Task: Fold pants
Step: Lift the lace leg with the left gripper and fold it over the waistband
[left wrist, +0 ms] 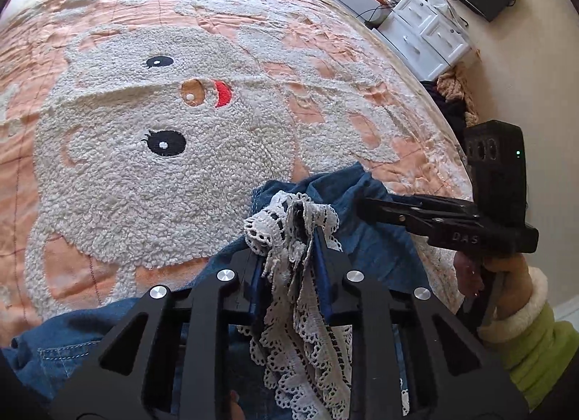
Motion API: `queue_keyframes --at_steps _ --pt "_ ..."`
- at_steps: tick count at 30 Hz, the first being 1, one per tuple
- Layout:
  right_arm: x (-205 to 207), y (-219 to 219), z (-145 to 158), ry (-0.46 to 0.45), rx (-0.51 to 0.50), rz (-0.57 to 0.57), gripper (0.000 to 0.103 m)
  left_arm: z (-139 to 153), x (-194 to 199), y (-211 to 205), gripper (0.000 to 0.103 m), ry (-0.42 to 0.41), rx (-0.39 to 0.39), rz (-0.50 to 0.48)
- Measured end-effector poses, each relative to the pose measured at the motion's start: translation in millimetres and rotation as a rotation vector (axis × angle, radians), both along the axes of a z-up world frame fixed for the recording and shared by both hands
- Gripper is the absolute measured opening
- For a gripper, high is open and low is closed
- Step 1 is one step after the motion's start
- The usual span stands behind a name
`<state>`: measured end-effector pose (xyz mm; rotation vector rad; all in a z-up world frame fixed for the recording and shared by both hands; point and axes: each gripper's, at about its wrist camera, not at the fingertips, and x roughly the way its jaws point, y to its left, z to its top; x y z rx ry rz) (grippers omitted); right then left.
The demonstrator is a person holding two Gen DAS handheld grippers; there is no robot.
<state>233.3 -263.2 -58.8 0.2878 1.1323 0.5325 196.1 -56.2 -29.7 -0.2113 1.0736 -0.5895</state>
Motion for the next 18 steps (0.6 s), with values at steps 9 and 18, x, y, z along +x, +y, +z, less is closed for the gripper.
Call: queue_keyframes --at_steps 9,18 --pt "-1.6 16.1 10.4 -0.139 -0.150 0.014 0.017 -15.8 15.3 3.8 0.018 0.023 0.012 0.055" --pt "-25.5 -10.9 22.9 -0.196 -0.064 -0.057 0.046 1.9 -0.4 22.7 0.039 -0.024 -0.020 0.118"
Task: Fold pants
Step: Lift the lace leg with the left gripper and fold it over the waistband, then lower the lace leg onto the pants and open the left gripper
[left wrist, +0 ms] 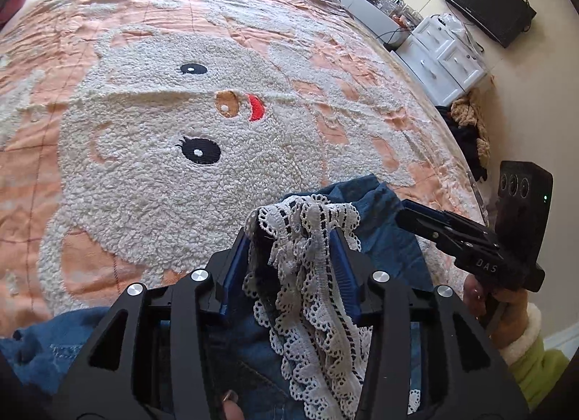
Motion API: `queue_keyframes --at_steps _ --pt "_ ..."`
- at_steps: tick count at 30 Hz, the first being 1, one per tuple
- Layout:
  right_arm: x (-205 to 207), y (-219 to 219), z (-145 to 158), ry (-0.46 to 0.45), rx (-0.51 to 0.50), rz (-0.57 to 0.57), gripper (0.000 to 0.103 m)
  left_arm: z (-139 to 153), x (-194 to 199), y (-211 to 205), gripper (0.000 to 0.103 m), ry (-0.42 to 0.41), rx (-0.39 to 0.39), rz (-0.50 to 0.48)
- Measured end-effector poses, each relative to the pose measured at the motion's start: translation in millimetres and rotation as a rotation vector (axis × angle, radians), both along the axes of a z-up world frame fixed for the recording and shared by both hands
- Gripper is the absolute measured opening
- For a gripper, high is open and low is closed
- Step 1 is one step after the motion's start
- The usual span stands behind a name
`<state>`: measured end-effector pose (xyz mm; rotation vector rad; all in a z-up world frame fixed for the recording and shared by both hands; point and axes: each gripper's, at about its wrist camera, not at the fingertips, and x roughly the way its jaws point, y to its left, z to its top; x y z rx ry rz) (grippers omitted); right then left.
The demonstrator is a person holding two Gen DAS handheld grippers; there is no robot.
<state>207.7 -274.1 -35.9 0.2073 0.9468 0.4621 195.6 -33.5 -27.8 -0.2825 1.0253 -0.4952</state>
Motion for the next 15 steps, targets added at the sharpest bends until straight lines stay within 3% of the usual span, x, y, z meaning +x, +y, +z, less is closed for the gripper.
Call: queue_keyframes --at_steps 1,3,5,12,15 --pt "-5.8 -2.4 4.1 -0.011 0.004 -0.003 0.053 5.3 -4.5 2.9 0.040 -0.009 0.005 0.012" --pt "-20.4 -6.7 12.0 -0.031 0.017 -0.003 0.055 16.3 -17.8 9.4 0.045 -0.031 0.028 0.047" --pt "-33.8 -8.2 16.3 -0.037 0.029 0.008 0.064 25.0 -34.5 16.1 0.047 -0.035 0.014 0.066" --pt "-81.8 -13.1 20.9 -0.051 0.050 0.016 0.076 35.1 -95.0 21.0 0.062 -0.060 -0.014 0.120" --pt "-96.0 -10.1 25.5 -0.071 0.020 0.033 0.080 35.7 -114.6 12.4 0.074 -0.087 0.036 0.122"
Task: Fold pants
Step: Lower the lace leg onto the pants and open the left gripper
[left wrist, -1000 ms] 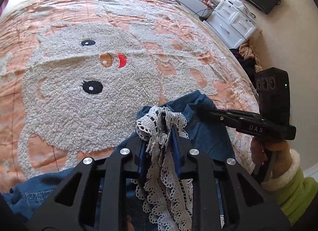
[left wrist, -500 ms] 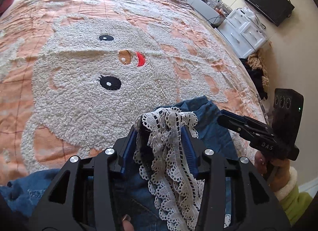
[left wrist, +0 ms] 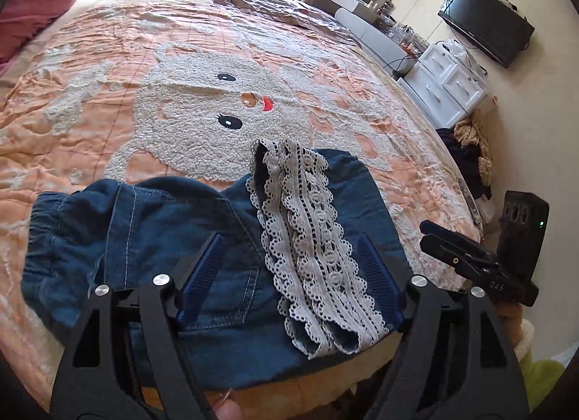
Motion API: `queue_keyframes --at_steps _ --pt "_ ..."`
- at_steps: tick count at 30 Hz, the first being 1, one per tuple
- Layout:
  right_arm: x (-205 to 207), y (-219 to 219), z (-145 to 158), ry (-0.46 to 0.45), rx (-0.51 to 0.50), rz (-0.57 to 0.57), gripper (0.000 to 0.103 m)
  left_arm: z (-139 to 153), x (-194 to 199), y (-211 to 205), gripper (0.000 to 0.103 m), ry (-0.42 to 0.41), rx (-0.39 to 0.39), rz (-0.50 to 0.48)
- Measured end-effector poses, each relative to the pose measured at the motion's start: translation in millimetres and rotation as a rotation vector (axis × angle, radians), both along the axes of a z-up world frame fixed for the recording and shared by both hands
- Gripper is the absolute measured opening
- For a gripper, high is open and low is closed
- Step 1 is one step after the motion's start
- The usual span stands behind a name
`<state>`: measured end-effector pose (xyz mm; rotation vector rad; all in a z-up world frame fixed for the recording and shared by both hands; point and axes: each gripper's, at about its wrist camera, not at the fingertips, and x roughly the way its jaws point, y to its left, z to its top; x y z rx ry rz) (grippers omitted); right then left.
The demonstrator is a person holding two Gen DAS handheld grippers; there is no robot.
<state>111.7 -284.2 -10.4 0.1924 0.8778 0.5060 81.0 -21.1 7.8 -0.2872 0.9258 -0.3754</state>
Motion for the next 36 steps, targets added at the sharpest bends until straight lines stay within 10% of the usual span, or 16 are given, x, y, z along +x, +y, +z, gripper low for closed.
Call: queue_keyframes --at_steps 16,24,36 --pt "-44.2 -0.5 1.3 -0.071 -0.163 -0.008 0.089 -22.7 -38.9 -37.5 0.082 0.058 0.067 0.013" --pt "-44.5 -2.1 -11.8 -0.001 -0.111 0.013 0.089 -33.0 -44.9 -48.7 0.060 0.105 0.066 -0.004" --pt "-34.5 16.5 -33.0 0.101 -0.035 0.107 0.035 -49.3 -41.6 -45.9 0.021 0.152 0.000 0.013"
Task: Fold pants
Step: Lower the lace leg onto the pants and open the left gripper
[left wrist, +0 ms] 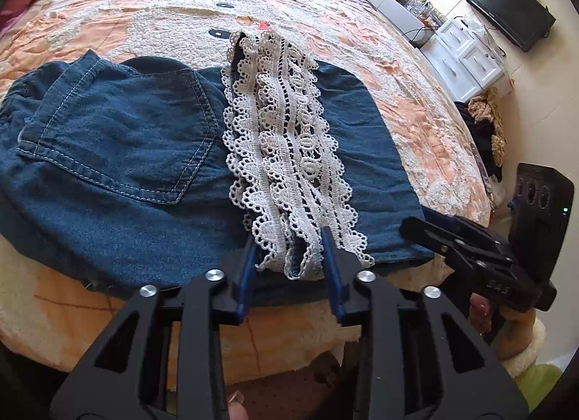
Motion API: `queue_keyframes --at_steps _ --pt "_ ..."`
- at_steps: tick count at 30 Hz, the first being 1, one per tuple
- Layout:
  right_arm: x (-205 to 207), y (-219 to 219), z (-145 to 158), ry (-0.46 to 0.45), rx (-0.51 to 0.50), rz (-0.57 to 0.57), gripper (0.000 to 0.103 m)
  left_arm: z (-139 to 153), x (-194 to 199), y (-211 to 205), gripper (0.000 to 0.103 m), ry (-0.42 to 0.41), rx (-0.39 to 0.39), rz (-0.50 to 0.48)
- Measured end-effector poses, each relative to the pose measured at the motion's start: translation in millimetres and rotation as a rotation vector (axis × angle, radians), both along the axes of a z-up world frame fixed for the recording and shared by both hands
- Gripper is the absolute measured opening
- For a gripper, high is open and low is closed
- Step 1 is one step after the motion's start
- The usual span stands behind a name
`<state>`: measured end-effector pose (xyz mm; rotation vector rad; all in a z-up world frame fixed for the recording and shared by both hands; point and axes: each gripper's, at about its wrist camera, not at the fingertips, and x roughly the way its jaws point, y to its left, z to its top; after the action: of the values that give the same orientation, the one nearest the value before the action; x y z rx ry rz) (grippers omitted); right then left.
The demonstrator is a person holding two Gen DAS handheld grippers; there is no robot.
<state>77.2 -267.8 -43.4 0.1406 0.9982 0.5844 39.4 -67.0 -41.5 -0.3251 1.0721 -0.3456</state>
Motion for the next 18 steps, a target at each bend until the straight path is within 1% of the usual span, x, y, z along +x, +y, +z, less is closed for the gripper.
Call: queue_keyframes --at_steps 1,2,5,8,9,10,12,13,15,18 --pt "0.5 1.7 -0.3 -0.002 -0.003 0.003 0.024 1.5 -1.0 -2.0 0.020 -0.005 0.008 -0.007" --pt "0.4 2.3 0.3 -0.006 0.000 0.007 0.021 4.7 -3.2 -3.3 0.020 -0.014 0.013 -0.013" --pt "-2.1 0.4 6.1 -0.020 0.003 0.009 0.021 17.3 -10.3 -5.1 0.019 -0.041 0.023 -0.029" --pt "-8.8 3.0 8.4 -0.046 -0.033 0.023 0.021 21.8 -16.8 -6.3 0.019 -0.040 0.038 -0.048" --pt "-10.9 5.4 7.2 -0.051 -0.051 0.029 0.021 18.7 -17.8 -5.4 0.019 -0.032 0.054 -0.045" --pt "-12.8 7.9 5.2 -0.055 -0.072 0.030 0.024 13.4 -17.3 -3.7 0.019 -0.017 0.062 -0.038" --pt "-15.0 10.9 1.2 -0.058 -0.102 0.029 0.027 3.7 -16.1 1.2 0.020 0.007 0.051 -0.022" --pt "-15.0 10.9 -0.3 -0.062 -0.112 0.027 0.028 1.5 -16.4 1.8 0.020 0.007 0.054 -0.020" --pt "-15.5 11.1 -1.6 -0.071 -0.136 0.024 0.031 0.4 -17.2 -0.5 0.021 -0.010 0.083 -0.026" --pt "-15.2 8.9 -5.0 -0.066 -0.141 0.014 0.033 1.0 -17.2 -2.2 0.023 -0.018 0.101 -0.027"
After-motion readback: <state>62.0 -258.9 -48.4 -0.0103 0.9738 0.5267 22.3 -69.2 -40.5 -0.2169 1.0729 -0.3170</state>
